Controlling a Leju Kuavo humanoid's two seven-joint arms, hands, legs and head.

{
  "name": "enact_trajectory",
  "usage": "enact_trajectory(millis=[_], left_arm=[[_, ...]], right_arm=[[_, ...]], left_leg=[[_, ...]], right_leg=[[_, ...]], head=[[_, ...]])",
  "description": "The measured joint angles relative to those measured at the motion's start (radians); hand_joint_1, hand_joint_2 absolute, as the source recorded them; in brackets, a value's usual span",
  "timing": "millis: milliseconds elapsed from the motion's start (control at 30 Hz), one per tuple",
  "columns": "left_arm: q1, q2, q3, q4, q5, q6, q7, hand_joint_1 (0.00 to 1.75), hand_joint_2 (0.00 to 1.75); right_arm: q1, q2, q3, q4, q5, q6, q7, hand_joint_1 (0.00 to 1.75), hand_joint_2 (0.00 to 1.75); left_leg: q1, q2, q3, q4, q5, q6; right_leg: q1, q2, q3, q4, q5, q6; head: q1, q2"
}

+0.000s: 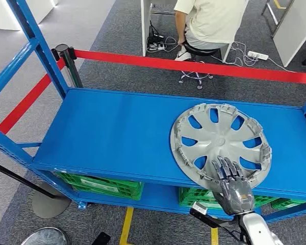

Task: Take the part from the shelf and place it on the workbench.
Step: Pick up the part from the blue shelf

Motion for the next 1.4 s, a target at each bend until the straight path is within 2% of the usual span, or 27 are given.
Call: enact_trajectory(millis=[233,367,567,967,1000,1133,1167,1400], left_arm=[[0.000,0.000,0.000,0.000,0.002,-0.001,0.000,0.00,0.00],[0.000,0.000,0.000,0.000,0.002,-0.006,0.000,0.00,0.00],[0.000,0.000,0.000,0.000,0.003,-0.017,0.000,0.00,0.00],[0.000,0.000,0.000,0.000,0.001,-0.018,0.000,0.00,0.00],[0.000,0.000,0.000,0.000,0.001,-0.018,0.000,0.00,0.00],[0.000,0.000,0.000,0.000,-0.001,-0.018,0.000,0.00,0.00],[0.000,0.000,0.000,0.000,-0.001,-0.017,0.000,0.00,0.00],[0.000,0.000,0.000,0.000,-0.002,-0.017,0.000,0.00,0.00]], right_arm=[[0.000,0.000,0.000,0.000,-0.023,0.020,-0.014,0.00,1.75],[-0.001,-0.005,0.000,0.000,-0.070,0.089,-0.040,0.00,1.75],[-0.013,-0.044,-0.001,-0.003,-0.120,0.166,-0.068,0.00,1.75],[-0.014,-0.067,-0.005,-0.003,-0.134,0.181,-0.077,0.00,1.75],[-0.014,-0.067,-0.005,-0.003,-0.134,0.181,-0.077,0.04,1.75],[-0.015,-0.067,-0.005,-0.003,-0.130,0.173,-0.073,1.70,1.75],[-0.015,-0.067,-0.005,-0.002,-0.125,0.166,-0.069,1.75,1.75],[-0.016,-0.066,-0.004,0.008,-0.099,0.118,-0.051,1.75,1.75]], left_leg=[[0.000,0.000,0.000,0.000,0.000,0.000],[0.000,0.000,0.000,0.000,0.000,0.000],[0.000,0.000,0.000,0.000,0.000,0.000],[0.000,0.000,0.001,0.000,0.000,0.000],[0.000,0.000,0.001,0.000,0.000,0.000],[0.000,0.000,0.001,0.000,0.000,0.000],[0.000,0.000,0.001,0.000,0.000,0.000],[0.000,0.000,0.001,0.000,0.000,0.000]], right_leg=[[0.000,0.000,0.000,0.000,0.000,0.000],[0.000,0.000,0.000,0.000,0.000,0.000],[0.000,0.000,0.000,0.000,0.000,0.000],[0.000,0.000,0.001,0.000,0.000,0.000],[0.000,0.000,0.001,0.000,0.000,0.000],[0.000,0.000,0.001,0.000,0.000,0.000],[0.000,0.000,0.001,0.000,0.000,0.000],[0.000,0.000,0.001,0.000,0.000,0.000]], head=[[0.000,0.000],[0.000,0.000],[0.000,0.000],[0.000,0.000],[0.000,0.000],[0.000,0.000],[0.000,0.000],[0.000,0.000]])
